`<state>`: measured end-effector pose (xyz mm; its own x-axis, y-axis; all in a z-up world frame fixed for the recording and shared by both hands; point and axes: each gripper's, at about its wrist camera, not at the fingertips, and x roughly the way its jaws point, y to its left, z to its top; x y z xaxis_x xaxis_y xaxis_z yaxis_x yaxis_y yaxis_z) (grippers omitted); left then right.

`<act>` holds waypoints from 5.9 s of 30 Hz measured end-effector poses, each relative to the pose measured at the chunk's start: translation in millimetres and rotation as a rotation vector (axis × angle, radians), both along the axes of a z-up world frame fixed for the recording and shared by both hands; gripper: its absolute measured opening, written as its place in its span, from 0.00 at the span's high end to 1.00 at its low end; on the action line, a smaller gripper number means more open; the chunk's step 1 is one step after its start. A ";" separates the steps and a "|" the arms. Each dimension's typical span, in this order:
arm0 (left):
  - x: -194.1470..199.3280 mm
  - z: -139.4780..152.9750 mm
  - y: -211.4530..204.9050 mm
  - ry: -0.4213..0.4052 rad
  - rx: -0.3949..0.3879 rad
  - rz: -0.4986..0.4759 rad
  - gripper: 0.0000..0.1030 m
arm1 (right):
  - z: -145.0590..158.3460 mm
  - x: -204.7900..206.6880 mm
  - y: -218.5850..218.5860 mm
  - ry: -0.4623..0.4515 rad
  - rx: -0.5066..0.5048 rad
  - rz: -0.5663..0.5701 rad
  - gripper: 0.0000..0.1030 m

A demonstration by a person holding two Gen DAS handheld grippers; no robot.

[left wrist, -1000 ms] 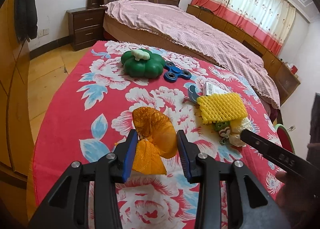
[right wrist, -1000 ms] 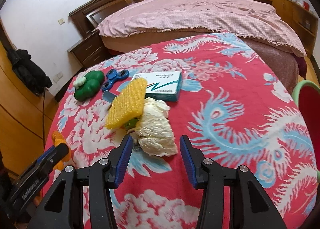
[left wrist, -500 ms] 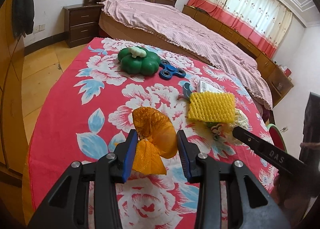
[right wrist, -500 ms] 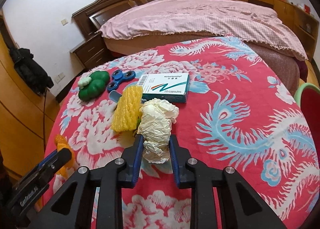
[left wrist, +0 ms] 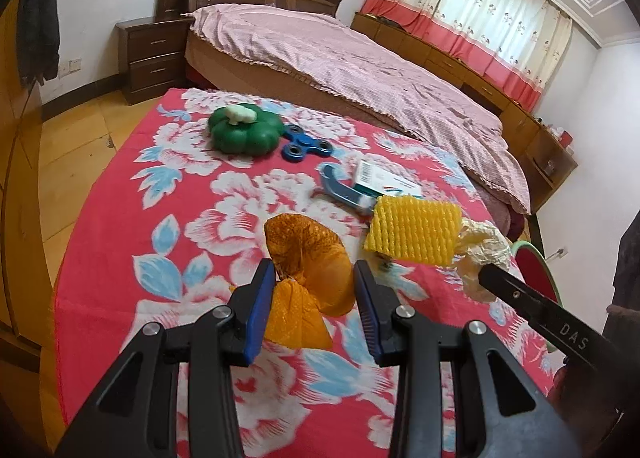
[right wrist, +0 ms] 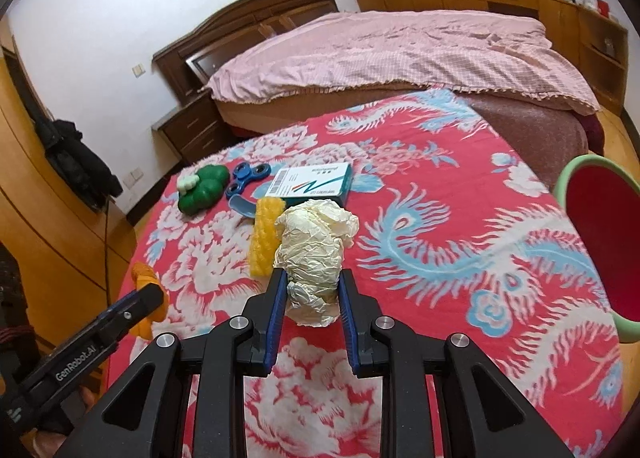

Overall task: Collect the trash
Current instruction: 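Carry the orange peel and white wrap over the red bucket with both tools, then open the left tool over the bucket while the right tool releases the white wrap, then move both open tools back over the bed toward the yellow foam net and toy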

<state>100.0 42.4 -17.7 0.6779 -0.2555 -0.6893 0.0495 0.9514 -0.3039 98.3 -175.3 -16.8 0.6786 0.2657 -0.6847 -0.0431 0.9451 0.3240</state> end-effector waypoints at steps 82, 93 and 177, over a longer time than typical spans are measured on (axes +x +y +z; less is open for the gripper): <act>25.0 -22.0 -389.8 0.117 0.148 -0.647 0.54 | -35.1 -89.5 -343.0 0.055 0.134 -0.606 0.58; 28.9 -28.5 -398.0 0.140 0.137 -0.635 0.52 | -38.7 -92.7 -354.1 0.061 0.149 -0.615 0.57; 89.7 -46.5 -102.8 0.154 0.155 -0.037 0.71 | -33.2 -40.8 -181.9 0.082 0.115 -0.368 0.55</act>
<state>189.7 -60.4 -64.2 0.5535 -0.1606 -0.8172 0.0492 0.9858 -0.1604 57.5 -357.3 -50.0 0.6871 0.0925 -0.7206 0.3224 0.8500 0.4165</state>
